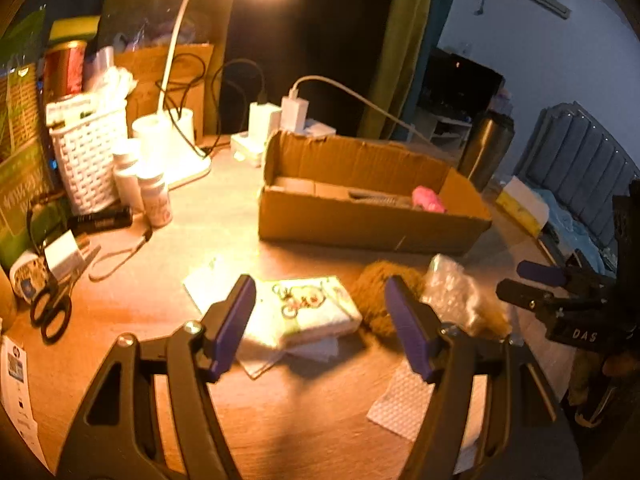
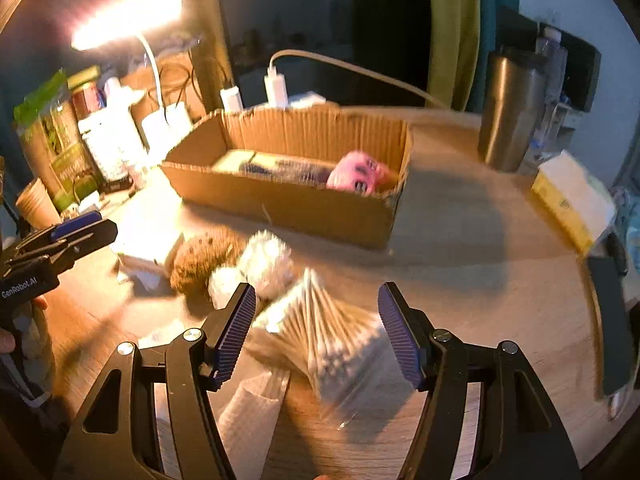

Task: Organize soft objects
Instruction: 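Grasp the cotton swab bag with the right tool while the left tool grasps bubble-wrap packets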

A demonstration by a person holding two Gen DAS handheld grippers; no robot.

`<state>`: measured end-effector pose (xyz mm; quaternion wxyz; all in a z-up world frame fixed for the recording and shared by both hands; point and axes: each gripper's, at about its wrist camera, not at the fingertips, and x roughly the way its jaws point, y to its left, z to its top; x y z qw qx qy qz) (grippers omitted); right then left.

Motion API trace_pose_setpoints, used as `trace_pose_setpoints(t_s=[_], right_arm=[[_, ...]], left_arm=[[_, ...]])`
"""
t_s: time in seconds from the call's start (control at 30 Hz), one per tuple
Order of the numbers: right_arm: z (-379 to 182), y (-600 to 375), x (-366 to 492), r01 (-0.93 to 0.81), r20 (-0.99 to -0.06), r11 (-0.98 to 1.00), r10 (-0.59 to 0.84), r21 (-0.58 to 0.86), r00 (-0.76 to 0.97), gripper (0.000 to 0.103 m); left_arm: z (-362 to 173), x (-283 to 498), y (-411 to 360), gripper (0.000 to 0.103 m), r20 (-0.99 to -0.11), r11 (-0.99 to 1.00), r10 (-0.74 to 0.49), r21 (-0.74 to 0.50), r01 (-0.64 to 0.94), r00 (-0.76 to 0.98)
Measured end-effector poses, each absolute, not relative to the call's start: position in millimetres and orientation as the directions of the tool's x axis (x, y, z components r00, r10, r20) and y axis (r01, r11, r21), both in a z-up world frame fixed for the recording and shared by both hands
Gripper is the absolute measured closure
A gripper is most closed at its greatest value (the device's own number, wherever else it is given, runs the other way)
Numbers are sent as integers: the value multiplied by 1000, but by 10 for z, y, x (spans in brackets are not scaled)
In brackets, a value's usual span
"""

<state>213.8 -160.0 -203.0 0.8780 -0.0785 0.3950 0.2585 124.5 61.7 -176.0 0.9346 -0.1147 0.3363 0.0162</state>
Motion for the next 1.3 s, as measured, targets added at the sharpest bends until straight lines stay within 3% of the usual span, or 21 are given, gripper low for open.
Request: trace_pose_setpoints(t_s=[0.47,0.67,1.03,1.1,1.17,1.27,1.3], right_arm=[[-2301,-1740,2268,-539,-751,838,410,86,517,35],[-2354,-2000,2388,-484,-759,869,386,108,524,18],[-2407,-2449,2468,-442,-758,879,409,178,508,18],[-2408,-2488,2477,-440,-754,879,415,186,509,20],[-2408,-2512,2476,-448,-745,870,436,206,504,30],[-2409,-2492,2467,-466,-740,859,452,212,498,37],[-2408,-2480,2463,-476,-739,853,461,215,492,39]], left_arm=[[-1919,1334,354,34,-673,982,-58,-173,-81,737],[-1892,1448,103,34,-684,989,-72,-145,-38,726],[-1956,1763,-508,34,-713,992,-127,-100,80,689],[-2024,1852,-609,35,-736,992,-126,-84,95,665],[-2088,1929,-661,35,-754,992,-123,-80,96,646],[-2162,2010,-744,36,-773,992,-114,-58,109,624],[-2182,2023,-761,41,-775,992,-115,-55,115,621]])
